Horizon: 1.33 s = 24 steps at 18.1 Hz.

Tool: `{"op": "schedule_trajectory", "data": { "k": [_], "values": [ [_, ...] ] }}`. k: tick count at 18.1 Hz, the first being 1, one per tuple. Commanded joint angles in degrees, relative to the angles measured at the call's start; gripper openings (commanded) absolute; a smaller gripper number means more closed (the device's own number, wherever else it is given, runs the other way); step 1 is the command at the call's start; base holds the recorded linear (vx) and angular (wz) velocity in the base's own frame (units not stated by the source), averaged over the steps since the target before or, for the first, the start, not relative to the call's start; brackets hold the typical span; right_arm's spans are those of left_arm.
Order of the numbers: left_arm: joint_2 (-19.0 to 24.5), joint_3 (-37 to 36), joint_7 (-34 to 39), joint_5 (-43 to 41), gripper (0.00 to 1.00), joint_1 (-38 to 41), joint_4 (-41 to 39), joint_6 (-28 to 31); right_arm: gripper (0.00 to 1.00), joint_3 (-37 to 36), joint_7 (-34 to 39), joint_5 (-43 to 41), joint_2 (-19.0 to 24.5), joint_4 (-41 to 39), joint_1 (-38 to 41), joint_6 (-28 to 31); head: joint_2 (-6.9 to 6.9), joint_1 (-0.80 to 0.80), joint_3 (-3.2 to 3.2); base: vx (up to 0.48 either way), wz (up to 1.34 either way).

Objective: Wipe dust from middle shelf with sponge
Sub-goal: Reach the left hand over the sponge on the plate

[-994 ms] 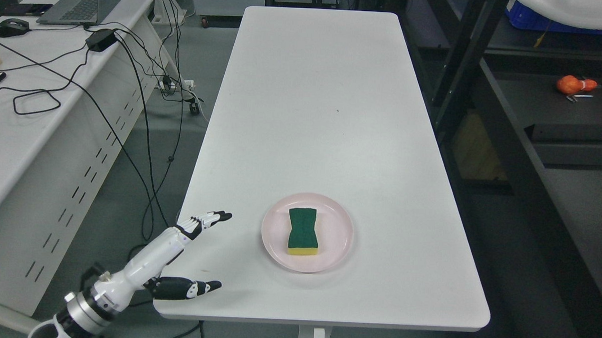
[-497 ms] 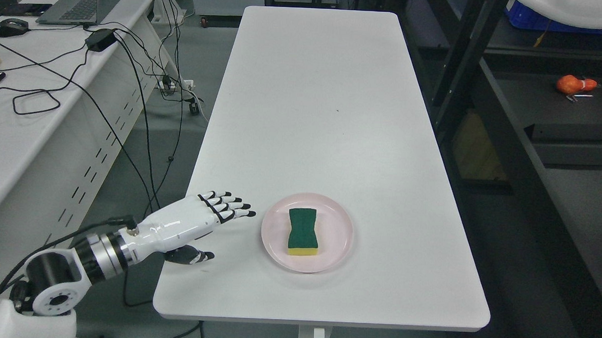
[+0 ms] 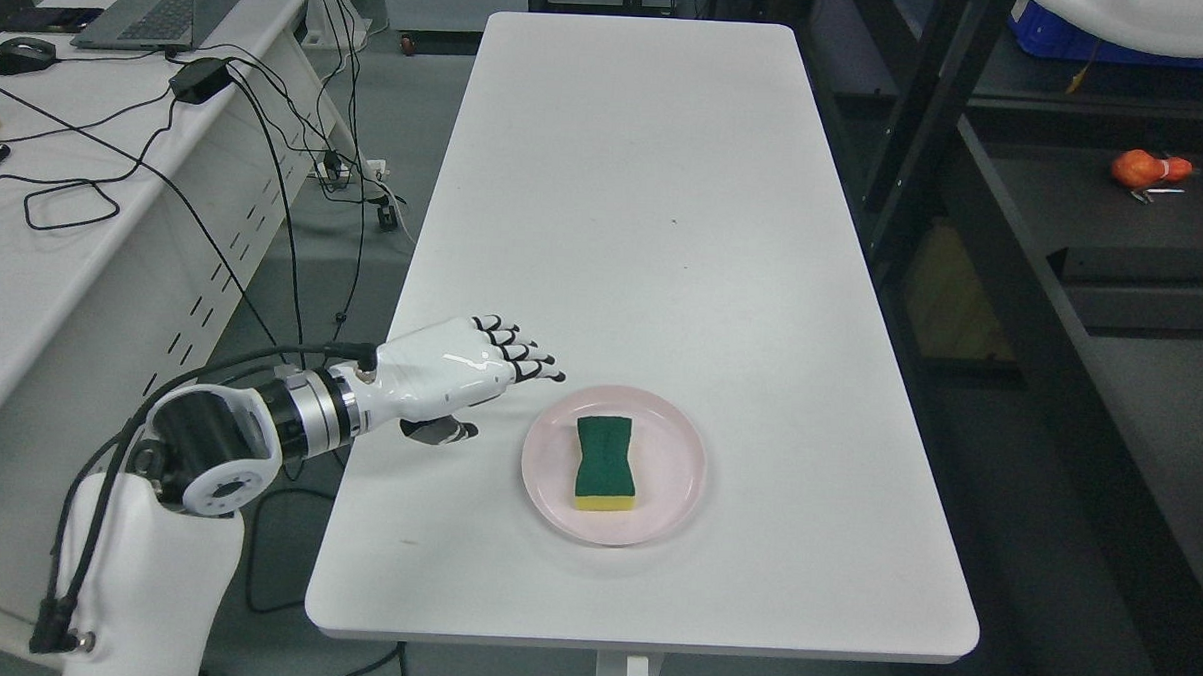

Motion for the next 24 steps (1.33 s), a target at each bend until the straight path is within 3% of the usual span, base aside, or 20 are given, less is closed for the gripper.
{"op": "schedule_trajectory", "data": {
  "k": [1,4,10,17,24],
  "values": [
    [-6.35,-10.88,0.19,-4.89,0.80,-3.12,7.81,0.02,1.00,0.00,0.01,0.00,-1.00,-1.00,0.00,4.22,0.00,0.00,0.00,0.000,0.00],
    [-8.37,-11.23,0.36,-4.89,0.80,-2.94,9.47,0.02,1.00,0.00,0.01,0.00,-1.00,-1.00,0.00,4.22,0.00,0.00,0.00,0.000,0.00],
    [-8.43,-13.34,0.45,-5.06,0.77,-1.71,10.79,0.02,1.00,0.00,0.01,0.00,-1.00,-1.00,0.00,4.22,0.00,0.00,0.00,0.000,0.00],
    [-8.43,-9.83,0.89,-6.21,0.76,-1.18,12.20,0.02,1.00,0.00,0.01,0.00,-1.00,-1.00,0.00,4.22,0.00,0.00,0.00,0.000,0.00],
    [-8.43,-4.21,0.54,-2.89,0.32,-0.48,12.03,0.02,1.00,0.00,0.01,0.00,-1.00,-1.00,0.00,4.22,0.00,0.00,0.00,0.000,0.00]
  ]
}}
